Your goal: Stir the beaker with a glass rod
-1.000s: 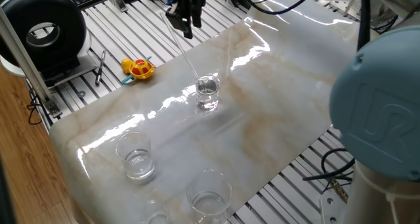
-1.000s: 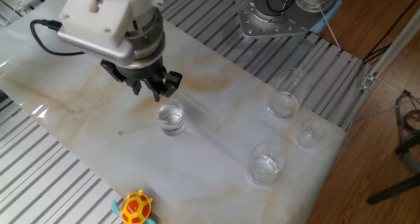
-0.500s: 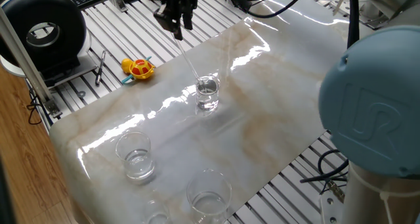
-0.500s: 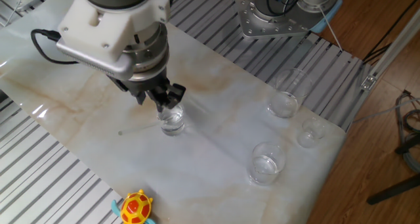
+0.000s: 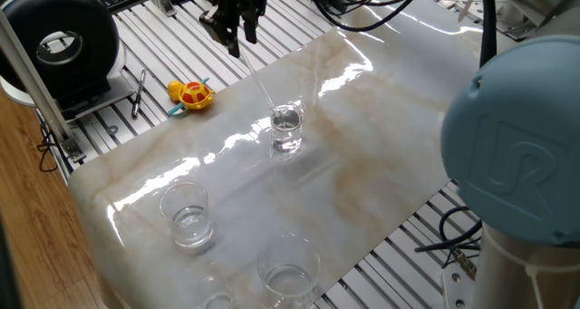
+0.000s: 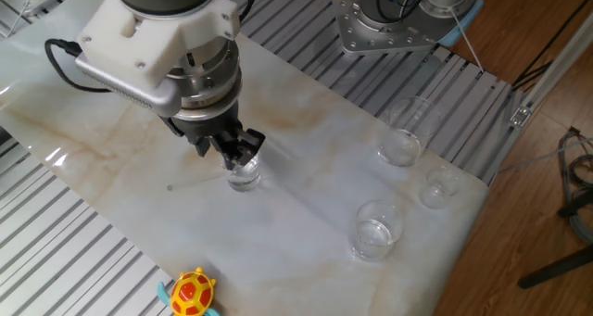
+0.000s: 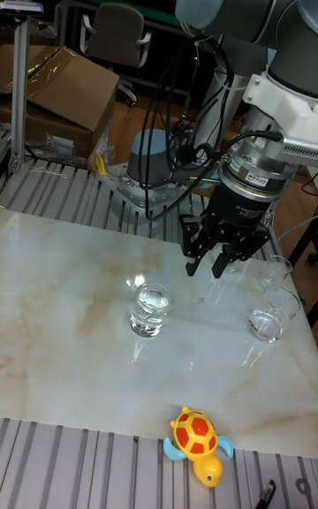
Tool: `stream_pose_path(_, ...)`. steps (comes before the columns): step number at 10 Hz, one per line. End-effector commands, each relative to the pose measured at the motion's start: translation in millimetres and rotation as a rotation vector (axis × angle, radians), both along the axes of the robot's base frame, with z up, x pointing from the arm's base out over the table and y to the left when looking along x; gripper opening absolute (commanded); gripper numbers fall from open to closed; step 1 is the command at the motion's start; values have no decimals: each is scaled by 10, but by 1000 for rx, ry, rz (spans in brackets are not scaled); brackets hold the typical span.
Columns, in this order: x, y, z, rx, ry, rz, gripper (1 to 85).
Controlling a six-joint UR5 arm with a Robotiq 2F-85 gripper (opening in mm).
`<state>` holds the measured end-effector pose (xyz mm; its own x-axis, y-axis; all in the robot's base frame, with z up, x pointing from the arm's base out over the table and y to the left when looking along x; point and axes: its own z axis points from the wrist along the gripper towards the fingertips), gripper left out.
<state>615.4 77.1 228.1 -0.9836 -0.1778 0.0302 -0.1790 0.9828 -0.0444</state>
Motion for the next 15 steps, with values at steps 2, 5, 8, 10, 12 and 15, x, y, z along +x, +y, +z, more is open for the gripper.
stream_pose_path(2,36,-51,13,-19,-13,18,430)
stream_pose_path(5,86,-145,-18,-65,8,87,430)
stream_pose_path(8,141,-106,-102,-60,23,149,427)
stream_pose_path(10,216,41,-116,-5,-9,182,433)
stream_pose_path(12,247,64,-117,3,-20,207,490)
stream_pose_path(15,242,-28,-111,-32,-12,253,507)
